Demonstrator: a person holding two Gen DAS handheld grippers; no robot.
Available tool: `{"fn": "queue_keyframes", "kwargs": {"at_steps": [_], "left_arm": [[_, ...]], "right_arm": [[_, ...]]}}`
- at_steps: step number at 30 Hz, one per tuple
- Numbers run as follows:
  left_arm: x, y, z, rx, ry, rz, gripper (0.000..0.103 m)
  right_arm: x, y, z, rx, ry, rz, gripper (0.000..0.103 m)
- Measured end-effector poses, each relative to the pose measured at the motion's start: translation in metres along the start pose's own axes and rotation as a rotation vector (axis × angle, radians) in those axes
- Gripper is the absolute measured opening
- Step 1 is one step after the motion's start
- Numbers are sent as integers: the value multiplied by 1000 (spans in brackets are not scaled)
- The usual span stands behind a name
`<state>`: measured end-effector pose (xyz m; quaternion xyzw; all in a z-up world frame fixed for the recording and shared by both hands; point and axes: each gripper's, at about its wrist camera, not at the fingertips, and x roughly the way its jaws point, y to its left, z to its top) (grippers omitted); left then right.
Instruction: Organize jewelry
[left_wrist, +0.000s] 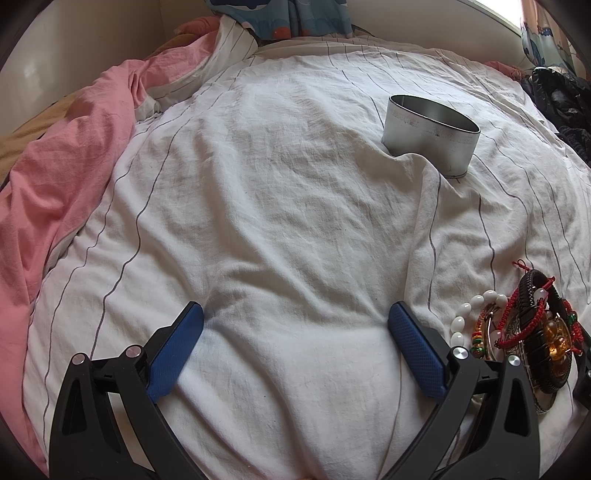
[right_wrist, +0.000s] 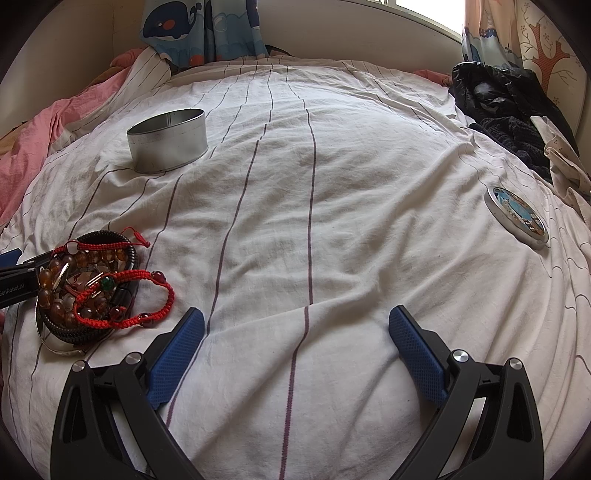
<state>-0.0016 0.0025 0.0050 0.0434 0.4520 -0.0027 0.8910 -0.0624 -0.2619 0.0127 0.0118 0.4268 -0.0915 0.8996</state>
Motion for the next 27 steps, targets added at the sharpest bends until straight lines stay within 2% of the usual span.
{"fn": "queue_keyframes", "kwargs": {"at_steps": [21, 24, 27], "left_arm": [[-5, 4, 5, -12, 12, 2, 97], [-19, 7, 10, -34, -36, -9, 97], [-37, 4, 13, -16, -101, -48, 97]], "right_arm": [[0, -2, 1, 0, 3, 3, 96], [-3, -4, 0, 4, 11, 28, 96], [-13, -6, -6, -8, 8, 51, 96]]}}
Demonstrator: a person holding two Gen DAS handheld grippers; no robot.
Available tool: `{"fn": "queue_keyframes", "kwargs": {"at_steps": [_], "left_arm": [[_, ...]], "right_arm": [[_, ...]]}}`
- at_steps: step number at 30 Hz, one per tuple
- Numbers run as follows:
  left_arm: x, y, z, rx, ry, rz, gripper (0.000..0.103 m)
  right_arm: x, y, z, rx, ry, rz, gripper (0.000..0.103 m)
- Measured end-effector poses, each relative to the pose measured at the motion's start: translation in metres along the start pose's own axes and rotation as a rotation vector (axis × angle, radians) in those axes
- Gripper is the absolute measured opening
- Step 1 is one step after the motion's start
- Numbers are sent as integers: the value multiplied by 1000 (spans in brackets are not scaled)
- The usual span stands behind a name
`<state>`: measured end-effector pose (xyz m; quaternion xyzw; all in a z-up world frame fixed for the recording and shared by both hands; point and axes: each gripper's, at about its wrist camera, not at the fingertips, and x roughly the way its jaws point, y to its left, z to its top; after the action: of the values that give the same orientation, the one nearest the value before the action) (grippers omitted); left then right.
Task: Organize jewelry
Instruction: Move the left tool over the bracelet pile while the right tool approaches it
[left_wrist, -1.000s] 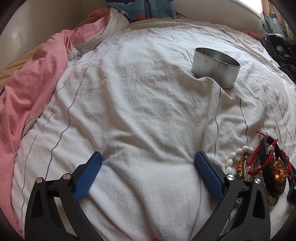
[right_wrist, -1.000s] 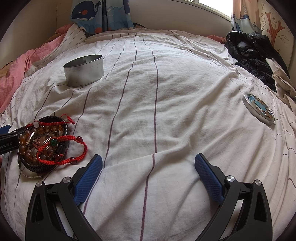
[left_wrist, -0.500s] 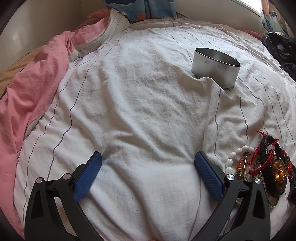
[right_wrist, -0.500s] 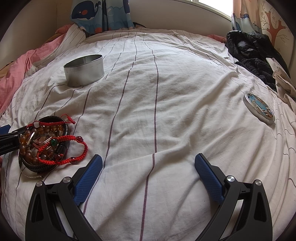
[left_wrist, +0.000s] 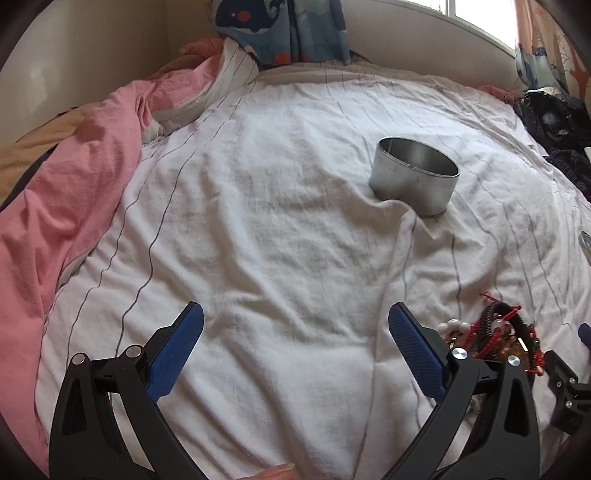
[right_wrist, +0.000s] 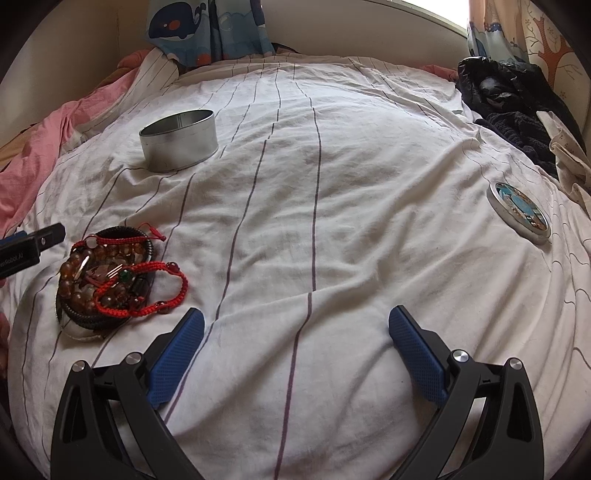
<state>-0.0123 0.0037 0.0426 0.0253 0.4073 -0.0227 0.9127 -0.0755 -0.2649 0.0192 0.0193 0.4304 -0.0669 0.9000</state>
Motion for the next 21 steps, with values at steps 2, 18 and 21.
{"fn": "queue_keyframes", "kwargs": {"at_steps": [2, 18, 21], "left_arm": [[-7, -7, 0, 34, -17, -30, 97], [-31, -48, -12, 174, -78, -250, 97], [-33, -56, -16, 205, -79, -288, 97]], "right_arm": [[-8, -1, -1, 3, -1, 5, 96], [-9, 4, -5, -5, -29, 46, 96], [-9, 4, -5, -1, -27, 48, 96]]}}
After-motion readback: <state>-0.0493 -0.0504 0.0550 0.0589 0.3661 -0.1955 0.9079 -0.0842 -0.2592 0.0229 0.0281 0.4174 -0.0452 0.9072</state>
